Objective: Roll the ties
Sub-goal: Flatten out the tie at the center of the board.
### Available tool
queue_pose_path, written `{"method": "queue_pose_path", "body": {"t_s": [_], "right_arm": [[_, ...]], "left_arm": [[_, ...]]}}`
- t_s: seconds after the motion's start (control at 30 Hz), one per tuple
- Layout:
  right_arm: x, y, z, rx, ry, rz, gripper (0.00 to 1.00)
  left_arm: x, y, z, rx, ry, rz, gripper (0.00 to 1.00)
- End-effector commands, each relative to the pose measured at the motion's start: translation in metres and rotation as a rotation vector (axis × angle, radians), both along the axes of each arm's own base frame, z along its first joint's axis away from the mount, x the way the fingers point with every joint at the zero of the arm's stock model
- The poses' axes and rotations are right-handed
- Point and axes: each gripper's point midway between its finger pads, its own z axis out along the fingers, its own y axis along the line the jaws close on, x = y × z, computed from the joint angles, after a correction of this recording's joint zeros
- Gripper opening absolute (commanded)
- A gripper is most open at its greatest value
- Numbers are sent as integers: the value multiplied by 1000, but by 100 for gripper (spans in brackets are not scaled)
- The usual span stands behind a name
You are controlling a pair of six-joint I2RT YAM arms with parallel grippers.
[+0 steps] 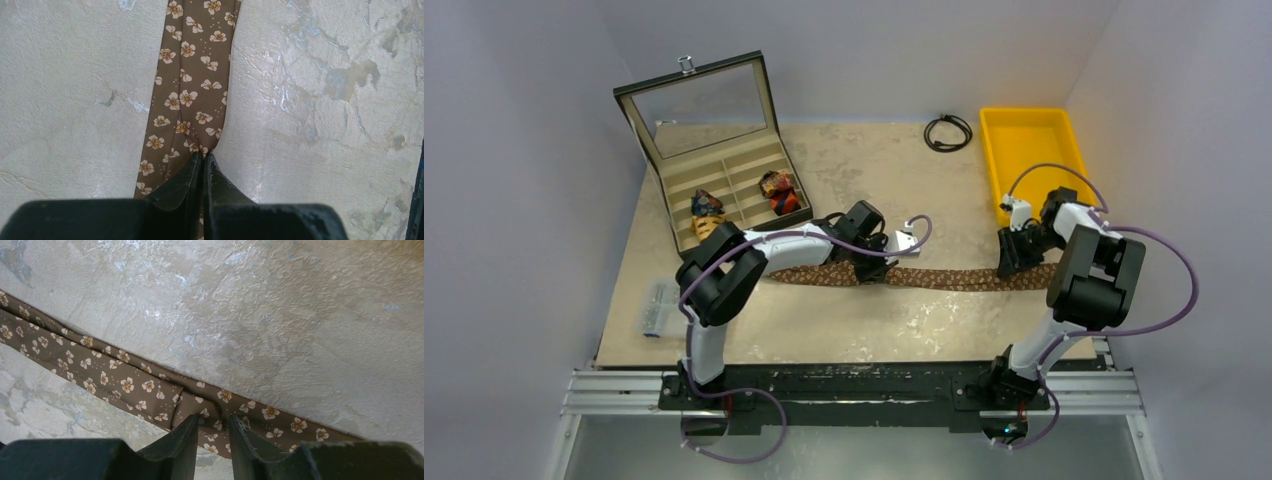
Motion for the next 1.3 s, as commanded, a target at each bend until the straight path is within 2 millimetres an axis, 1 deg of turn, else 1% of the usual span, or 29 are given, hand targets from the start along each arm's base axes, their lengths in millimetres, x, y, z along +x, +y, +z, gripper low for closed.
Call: {"method": "queue_pose_path", "body": {"t_s": [0.0, 0.23, 0.27, 0.3, 0.37, 0.43, 0.6, 0.63, 0.73, 0.9, 0.97, 1.07, 1.23, 1.27], "right_arm": [[5, 3, 7, 39, -6, 11, 29], [3, 2, 8, 36, 6, 25, 30], [3, 0, 7, 28, 9, 22, 32], [4, -3, 6, 15, 5, 19, 37], [4, -6, 5, -7, 2, 22, 38], [4, -8, 3, -17, 8, 25, 32], [1, -9, 1, -21, 10, 54, 3], [1, -9, 1, -22, 6, 61, 0], [3, -15, 5, -47, -6, 65, 0], [9, -36, 17, -100, -41, 44, 0], [9, -44, 19, -120, -42, 43, 0], [4, -49, 15, -134, -26, 47, 0], [5, -52, 5, -150, -20, 38, 0], [6, -54, 3, -159, -19, 35, 0]], "left_arm": [[4, -11, 10, -21, -32, -24, 0], [5, -11, 9, -18, -31, -21, 0], [4, -11, 9, -15, -30, -21, 0], [4, -12, 9, -16, -30, -22, 0], [4, -13, 8, -14, -30, -23, 0], [4, -14, 9, -12, -30, -23, 0], [5, -14, 8, -7, -32, -23, 0], [5, -14, 8, -8, -31, -22, 0], [7, -18, 11, -7, -29, -21, 0], [10, -23, 13, 1, -46, -19, 0], [12, -24, 13, 11, -52, -20, 0], [11, -26, 12, 22, -70, -35, 0], [17, -28, 9, 54, -97, -32, 0], [19, -27, 10, 63, -103, -23, 3]]}}
